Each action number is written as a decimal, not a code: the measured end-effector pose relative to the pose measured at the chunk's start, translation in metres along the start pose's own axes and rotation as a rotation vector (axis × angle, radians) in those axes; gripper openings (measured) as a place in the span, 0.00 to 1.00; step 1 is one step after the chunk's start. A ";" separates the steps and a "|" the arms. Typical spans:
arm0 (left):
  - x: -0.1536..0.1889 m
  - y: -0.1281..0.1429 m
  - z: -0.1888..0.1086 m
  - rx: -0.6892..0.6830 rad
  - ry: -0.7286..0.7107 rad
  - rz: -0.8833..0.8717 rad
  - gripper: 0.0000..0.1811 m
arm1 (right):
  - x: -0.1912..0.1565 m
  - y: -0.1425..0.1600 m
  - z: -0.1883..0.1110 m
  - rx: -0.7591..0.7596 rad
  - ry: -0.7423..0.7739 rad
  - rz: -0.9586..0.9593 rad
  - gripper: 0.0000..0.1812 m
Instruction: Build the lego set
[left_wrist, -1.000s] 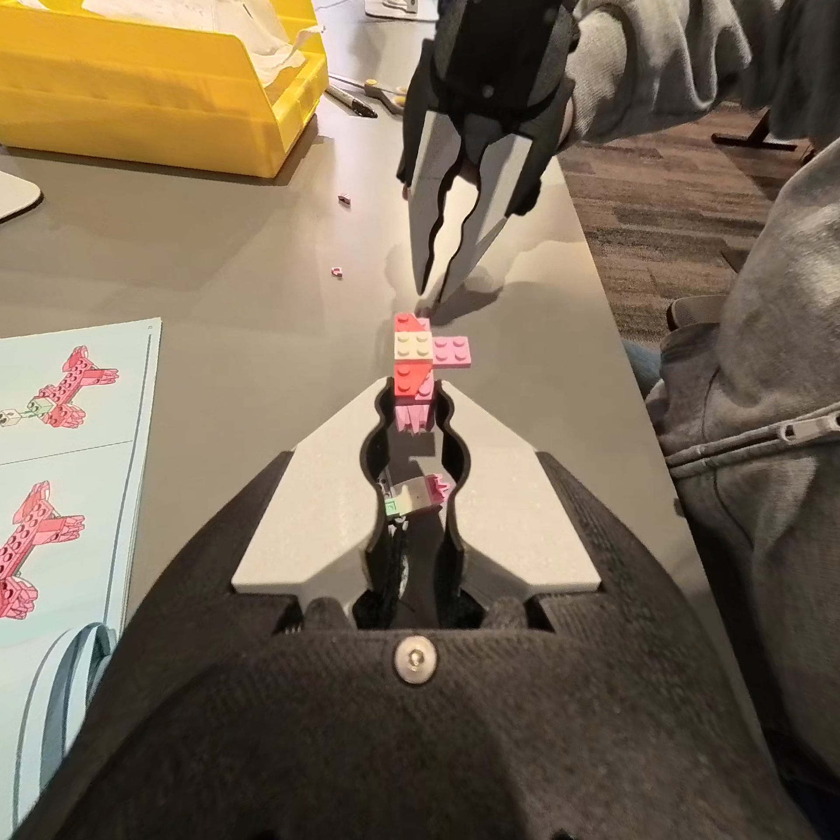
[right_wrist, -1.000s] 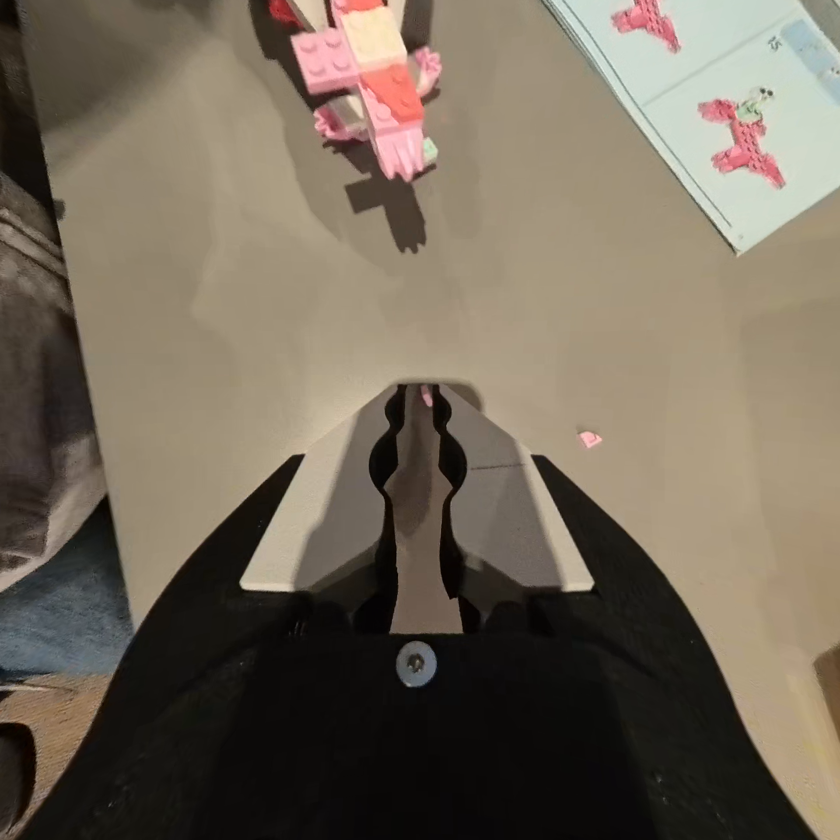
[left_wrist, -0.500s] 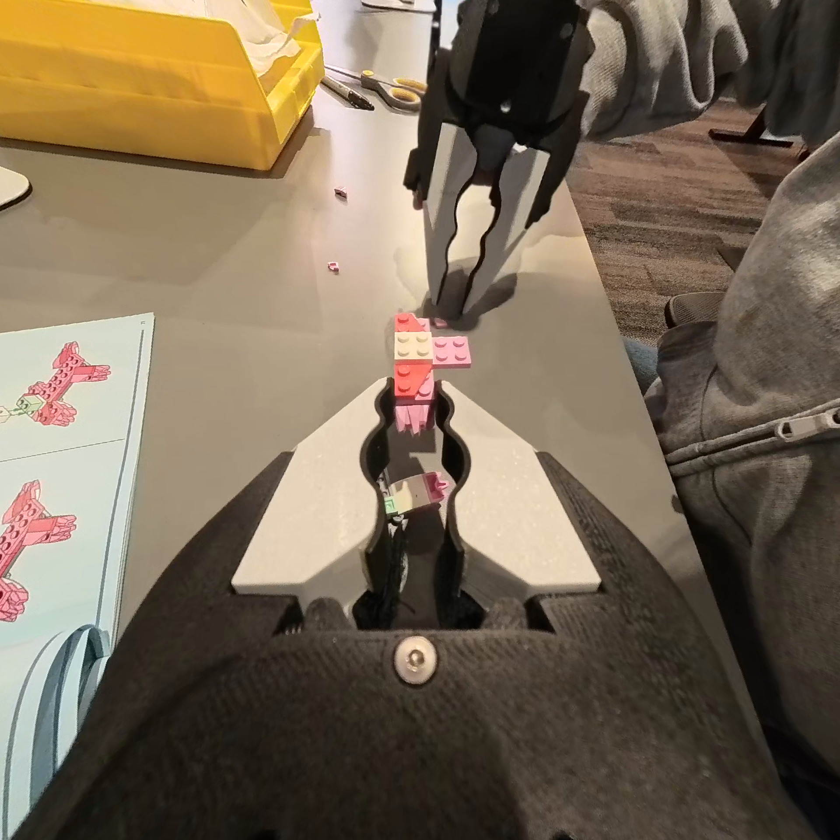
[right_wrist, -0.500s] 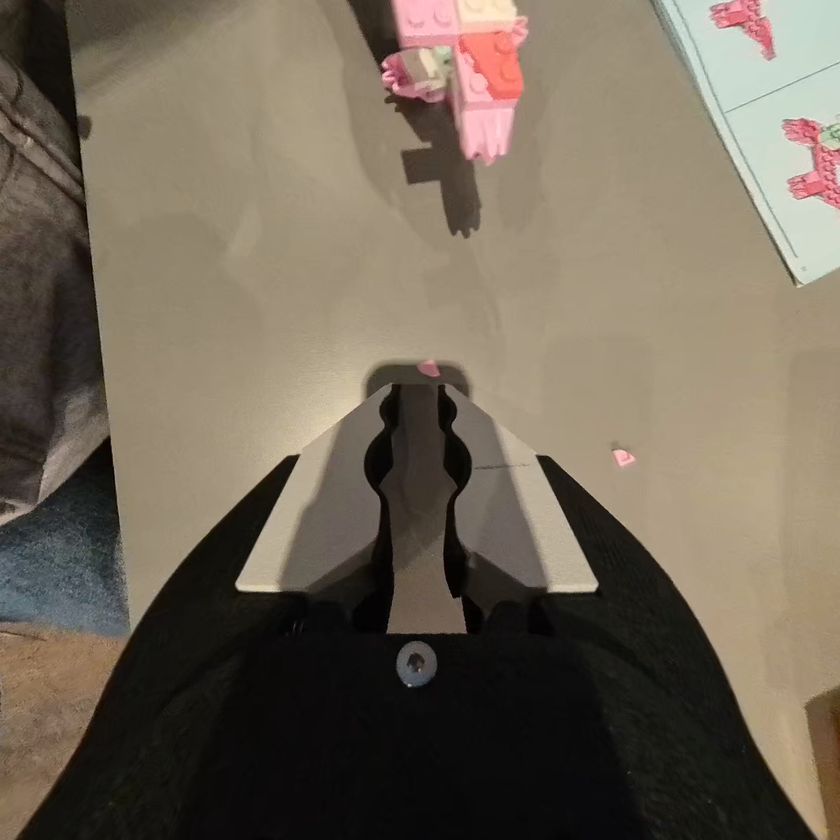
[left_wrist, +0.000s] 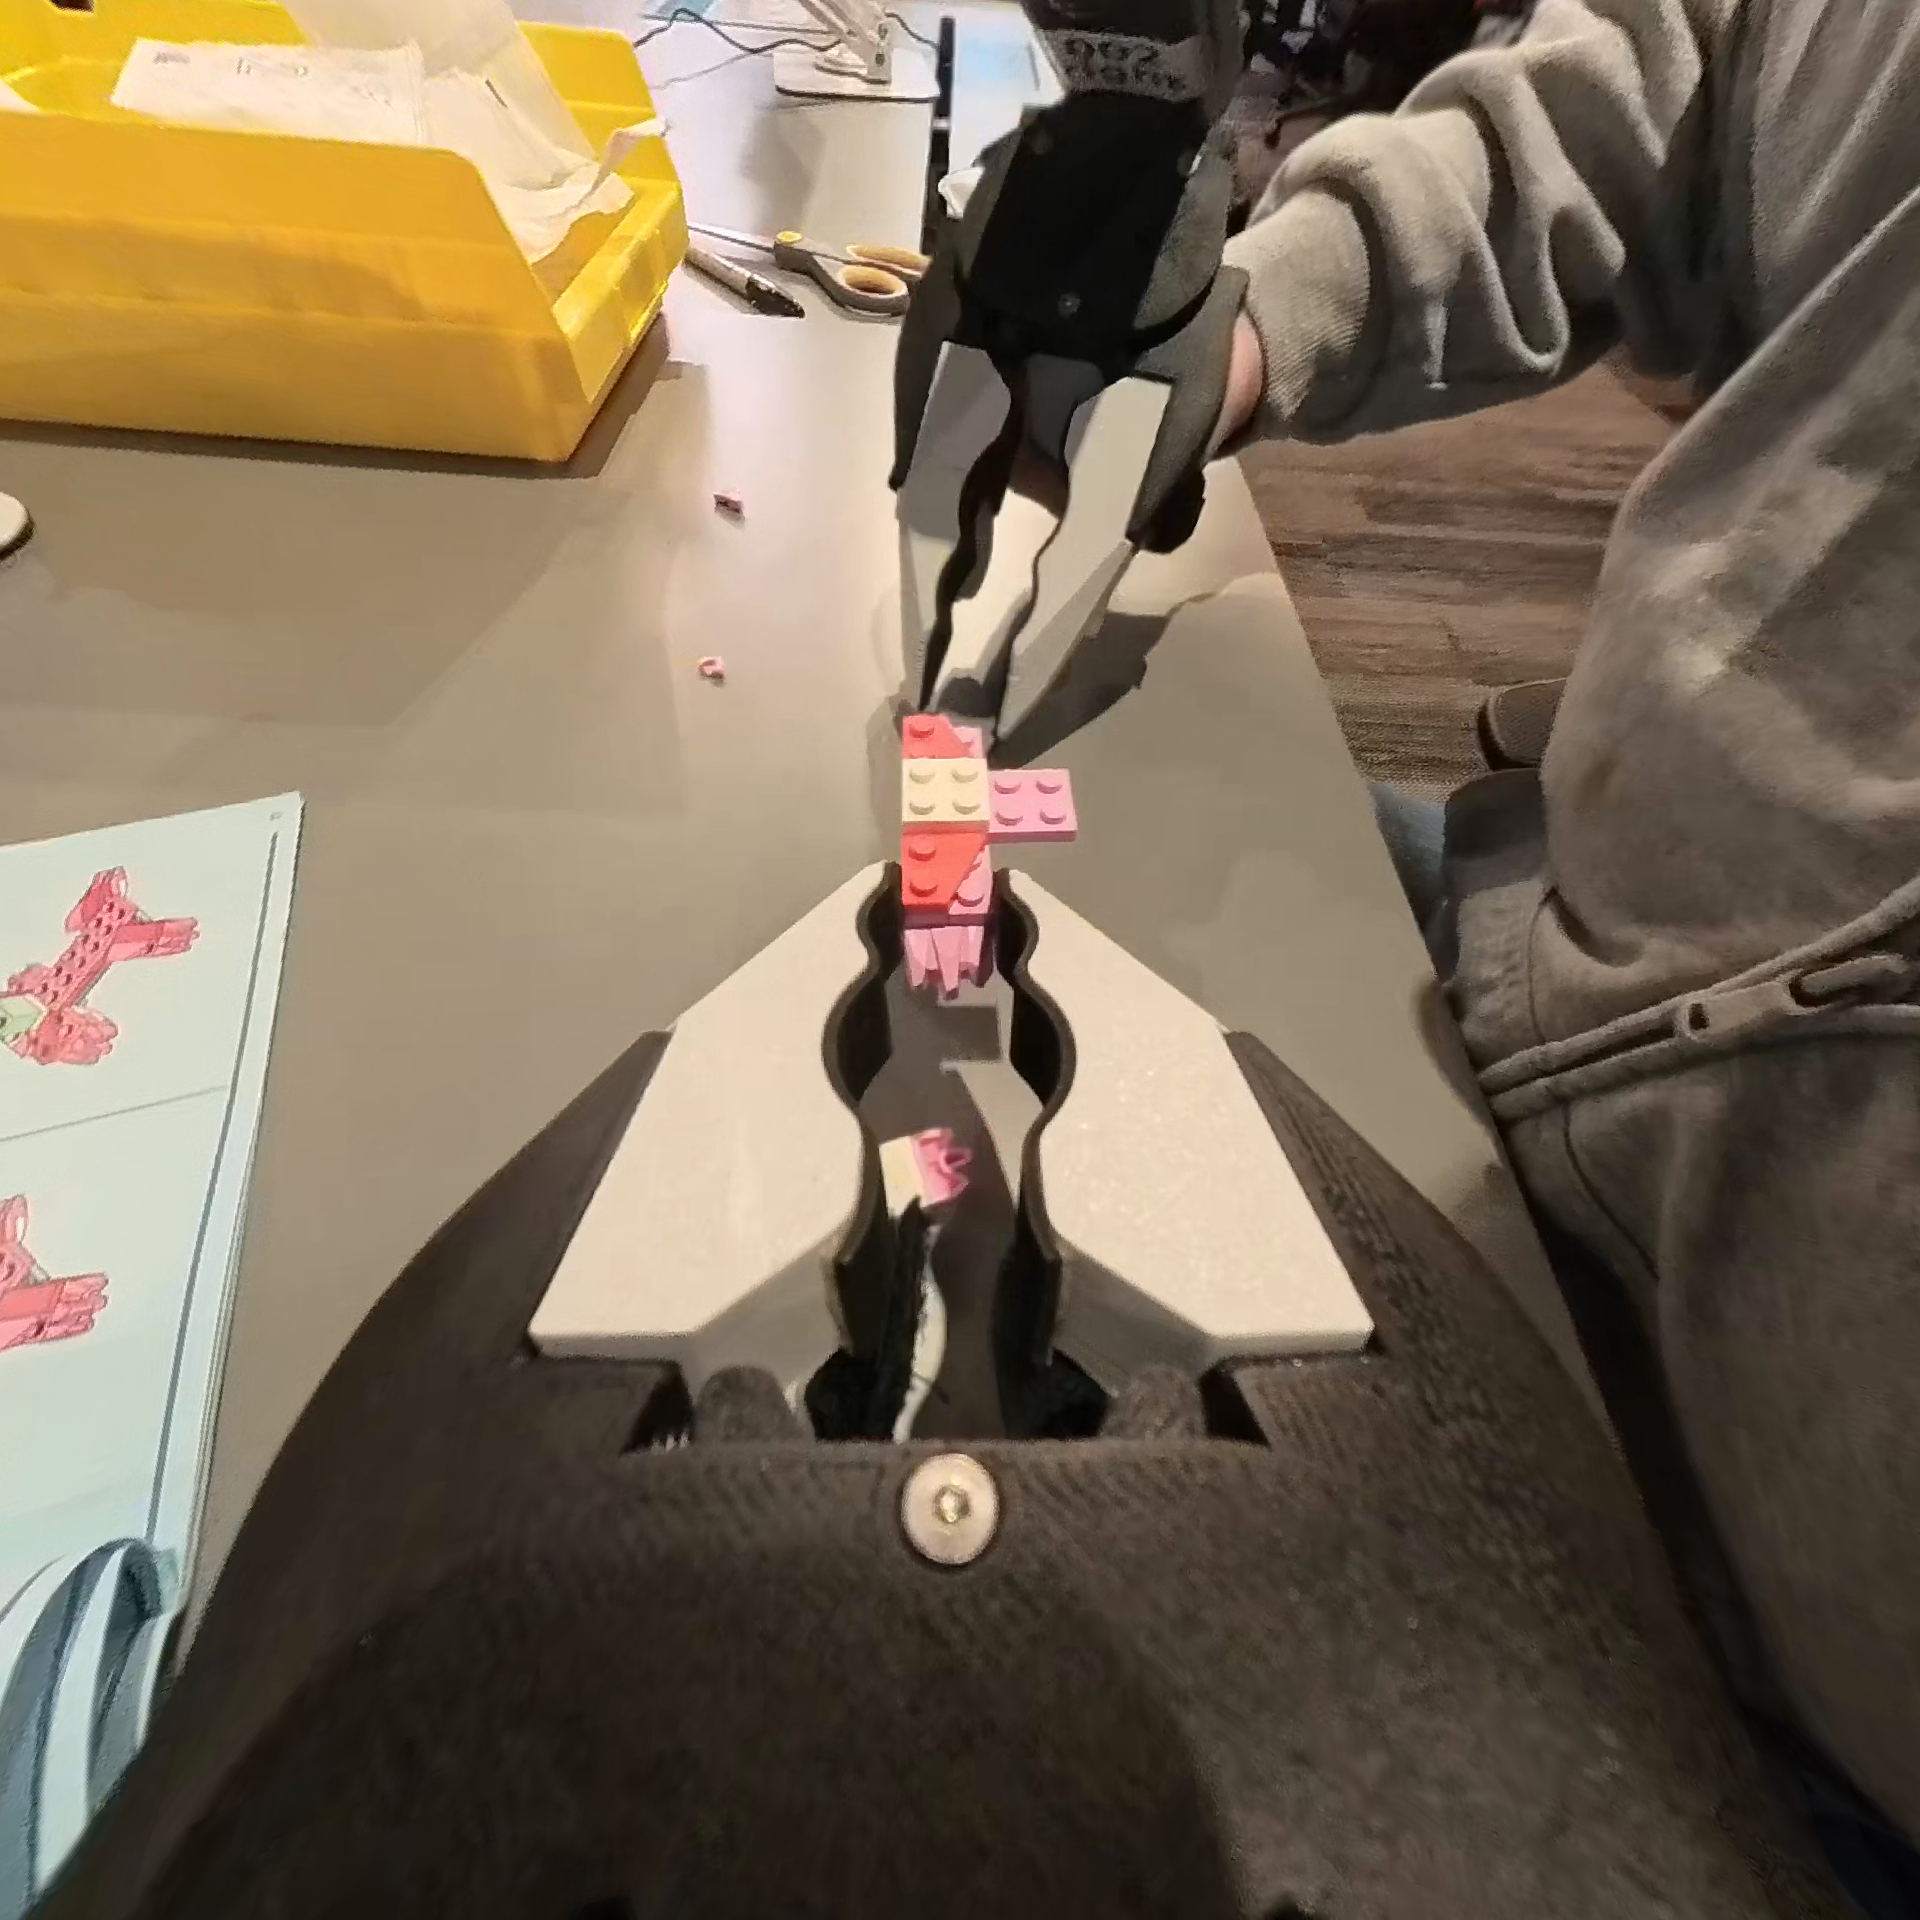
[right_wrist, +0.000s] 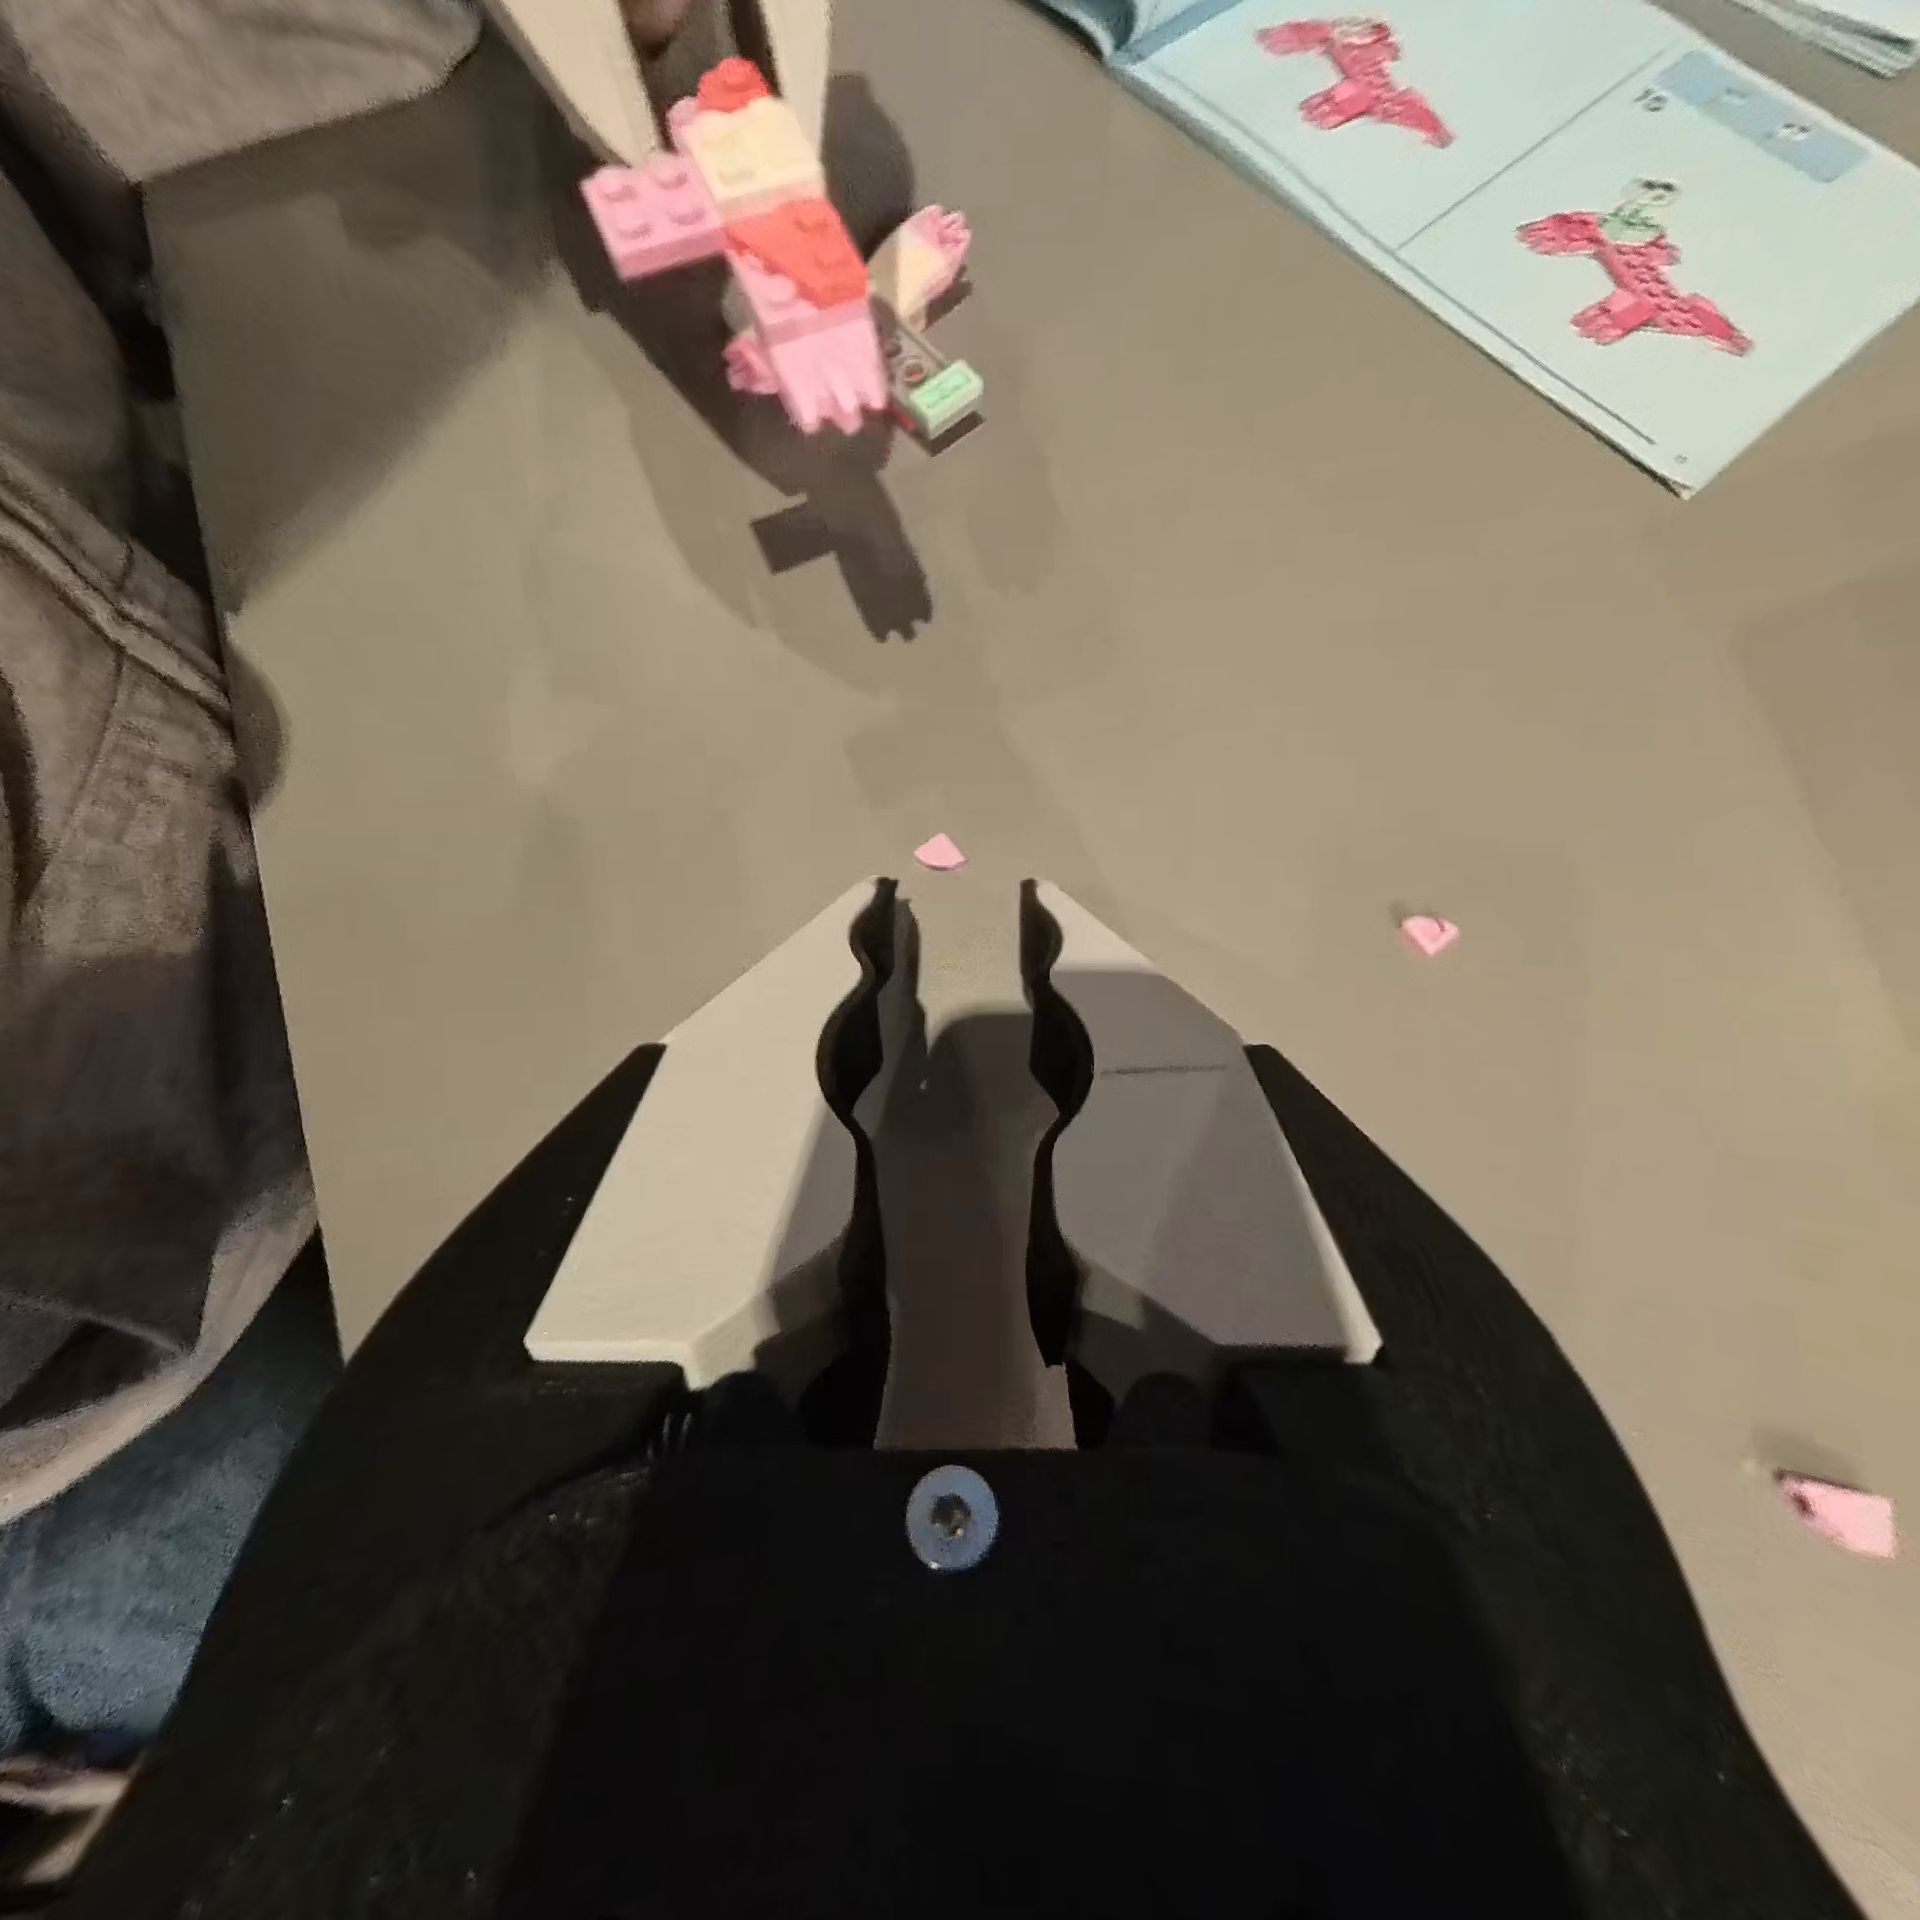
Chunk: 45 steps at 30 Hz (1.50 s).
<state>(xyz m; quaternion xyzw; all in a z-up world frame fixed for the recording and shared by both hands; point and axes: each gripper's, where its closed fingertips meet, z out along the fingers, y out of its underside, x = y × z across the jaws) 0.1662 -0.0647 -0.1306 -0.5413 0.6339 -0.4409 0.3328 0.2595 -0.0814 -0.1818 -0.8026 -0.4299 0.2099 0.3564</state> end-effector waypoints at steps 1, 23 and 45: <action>0.003 -0.001 0.001 0.001 0.004 0.010 0.09 | 0.001 0.001 -0.002 0.015 0.011 0.021 0.12; 0.005 0.001 0.005 0.002 0.023 -0.004 0.09 | -0.007 0.005 0.007 0.038 0.007 0.055 0.13; 0.005 0.009 0.008 -0.027 0.034 -0.016 0.09 | -0.003 0.001 0.015 0.035 -0.016 -0.012 0.02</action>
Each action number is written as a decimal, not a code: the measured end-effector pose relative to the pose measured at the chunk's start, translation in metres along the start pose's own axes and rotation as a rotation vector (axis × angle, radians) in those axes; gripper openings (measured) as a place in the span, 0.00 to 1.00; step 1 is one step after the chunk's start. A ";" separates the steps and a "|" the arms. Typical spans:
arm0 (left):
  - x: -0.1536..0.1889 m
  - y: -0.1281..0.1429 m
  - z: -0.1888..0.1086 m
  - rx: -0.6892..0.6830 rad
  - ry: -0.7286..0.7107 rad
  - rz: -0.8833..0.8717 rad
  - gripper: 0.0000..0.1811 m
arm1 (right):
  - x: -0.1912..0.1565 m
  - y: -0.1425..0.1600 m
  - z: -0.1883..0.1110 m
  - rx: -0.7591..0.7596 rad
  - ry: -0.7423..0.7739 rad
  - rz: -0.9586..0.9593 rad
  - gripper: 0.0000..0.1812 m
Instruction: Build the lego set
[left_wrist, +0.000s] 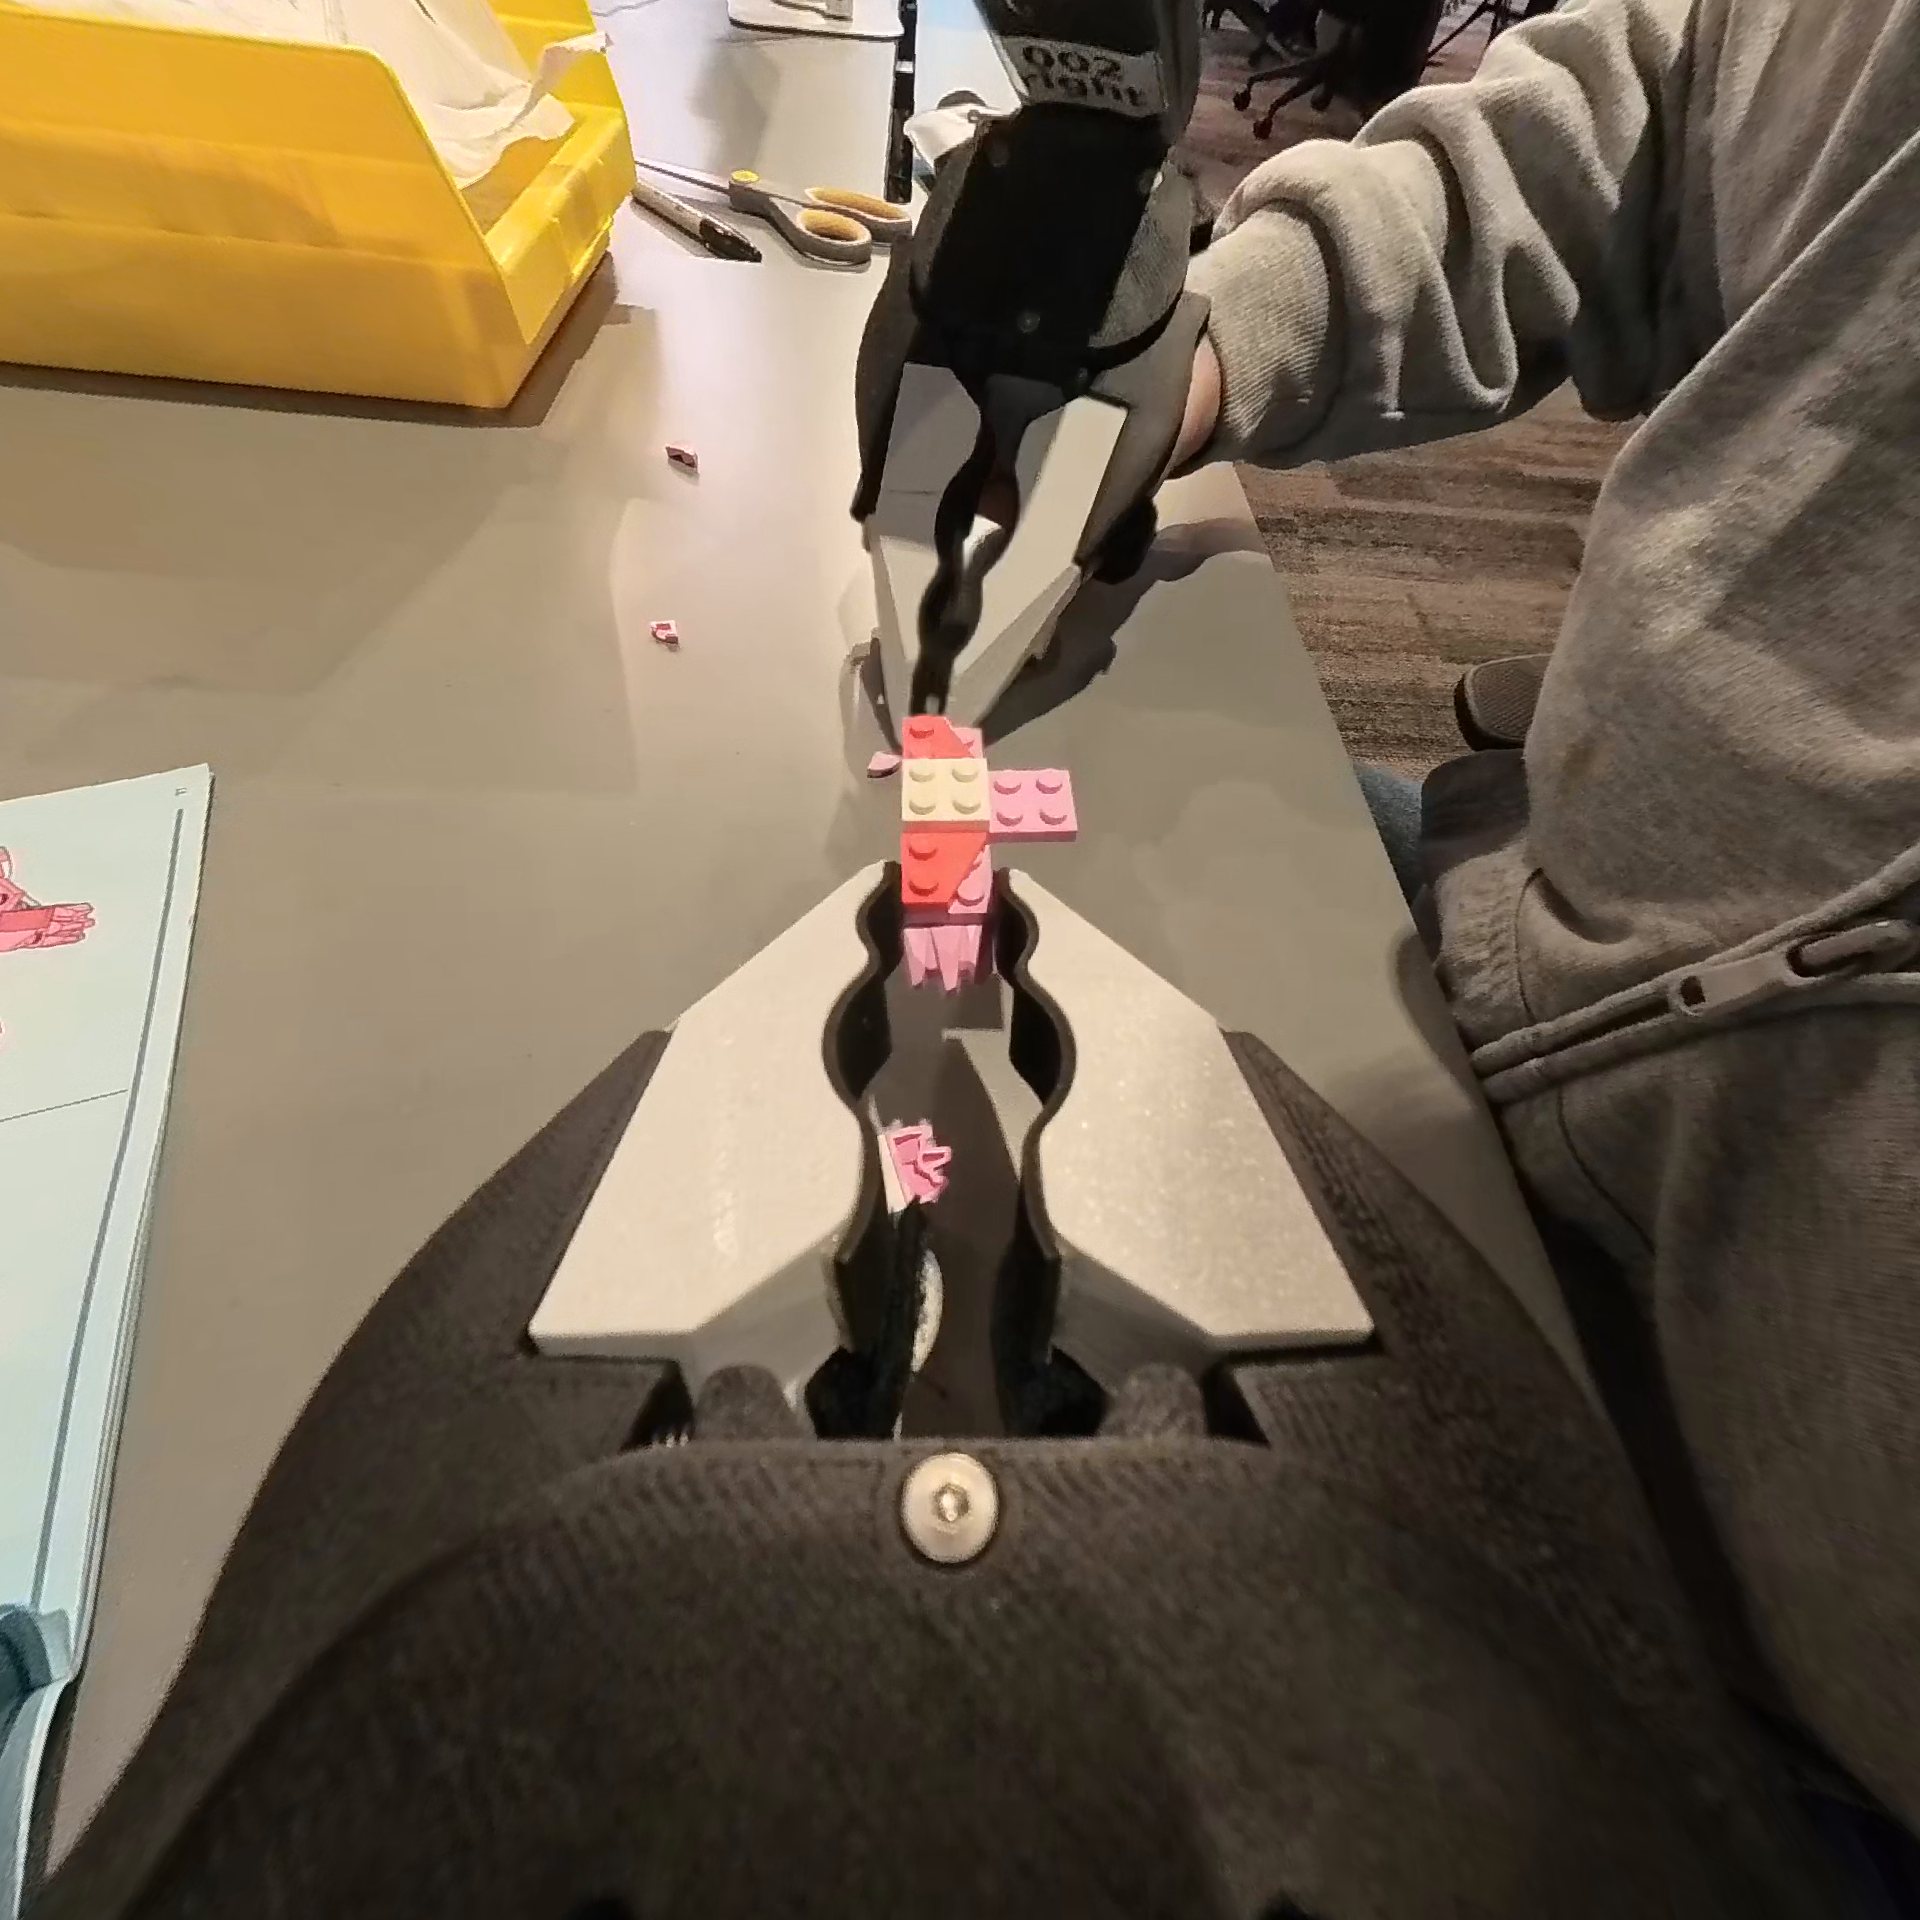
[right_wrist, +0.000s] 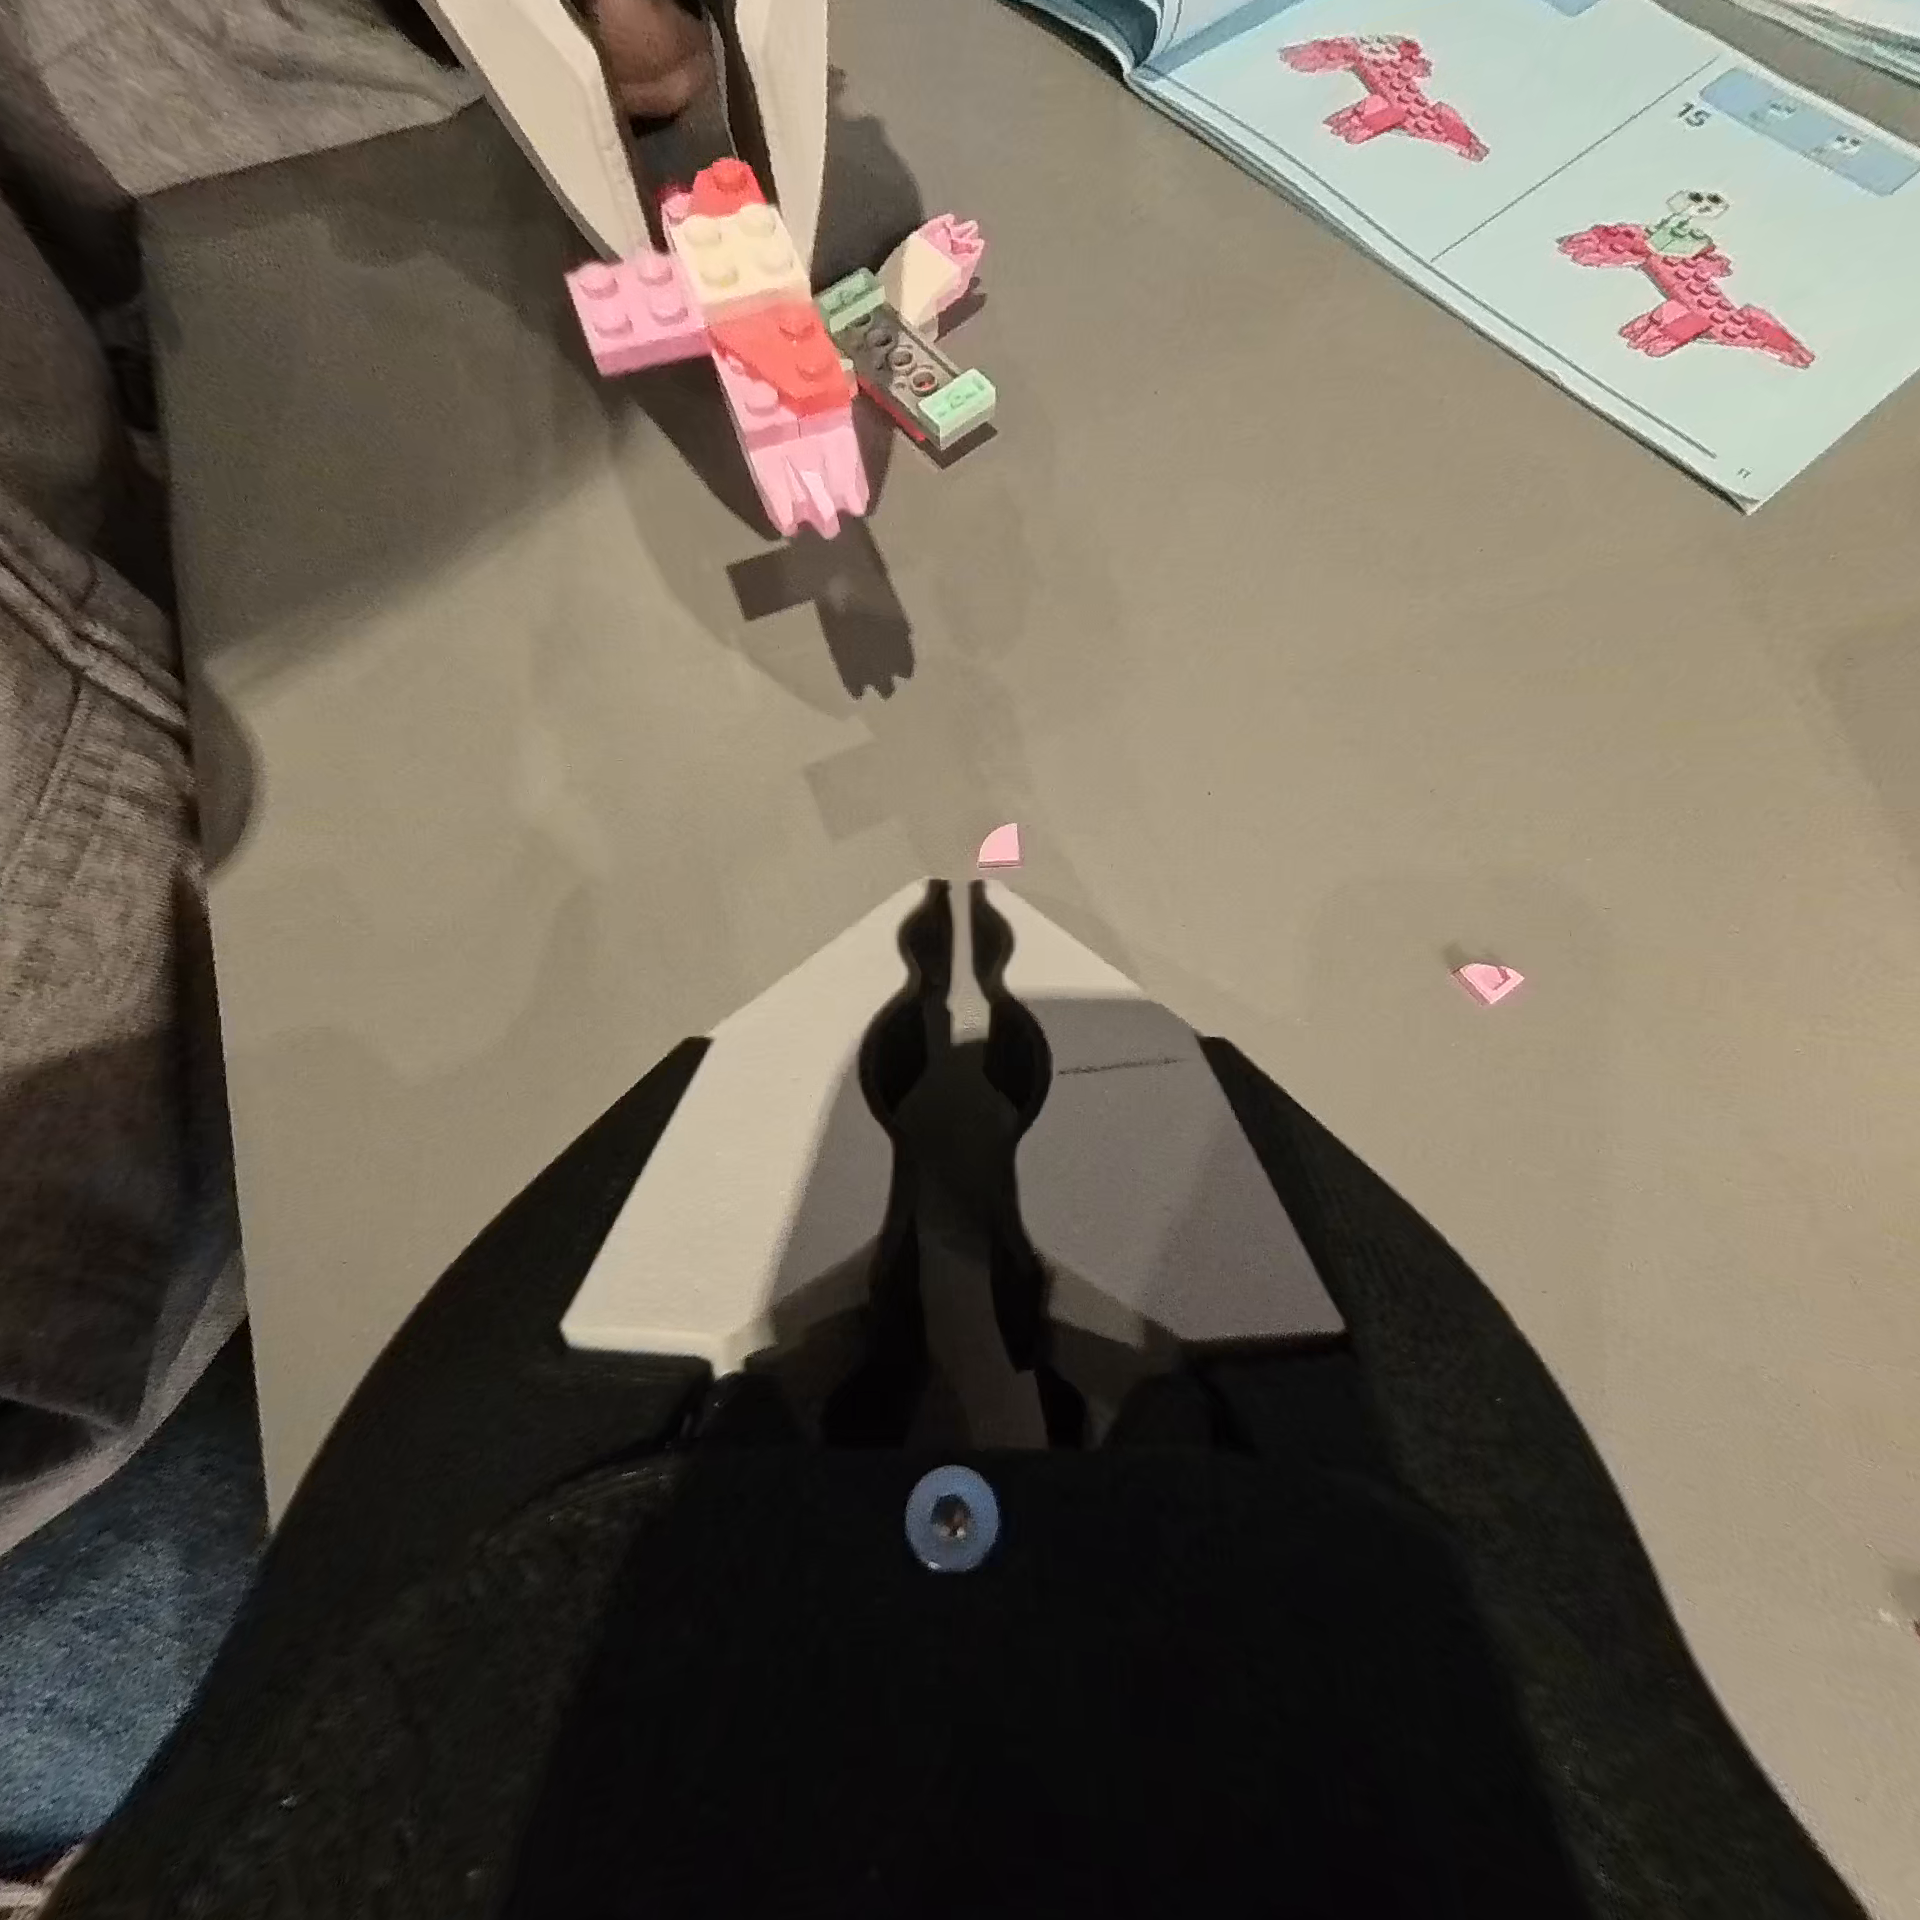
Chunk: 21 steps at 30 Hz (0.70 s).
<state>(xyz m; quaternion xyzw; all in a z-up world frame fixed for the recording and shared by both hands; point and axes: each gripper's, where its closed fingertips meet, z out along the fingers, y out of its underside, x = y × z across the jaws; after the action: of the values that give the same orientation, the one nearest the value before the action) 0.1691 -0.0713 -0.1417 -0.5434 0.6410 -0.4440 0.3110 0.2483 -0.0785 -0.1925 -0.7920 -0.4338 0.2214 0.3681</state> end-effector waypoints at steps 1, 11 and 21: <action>0.000 0.000 0.000 -0.002 0.000 0.000 0.09 | 0.001 0.000 0.000 0.004 0.004 0.000 0.04; 0.000 0.001 0.000 -0.005 0.002 -0.005 0.09 | 0.004 -0.007 0.007 0.004 0.004 0.023 0.07; -0.001 0.002 0.000 -0.008 0.004 -0.010 0.09 | 0.007 -0.011 0.013 0.000 -0.008 -0.017 0.05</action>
<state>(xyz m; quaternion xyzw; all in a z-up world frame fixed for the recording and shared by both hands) 0.1683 -0.0703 -0.1439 -0.5469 0.6406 -0.4442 0.3054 0.2378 -0.0640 -0.1924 -0.7875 -0.4420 0.2214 0.3681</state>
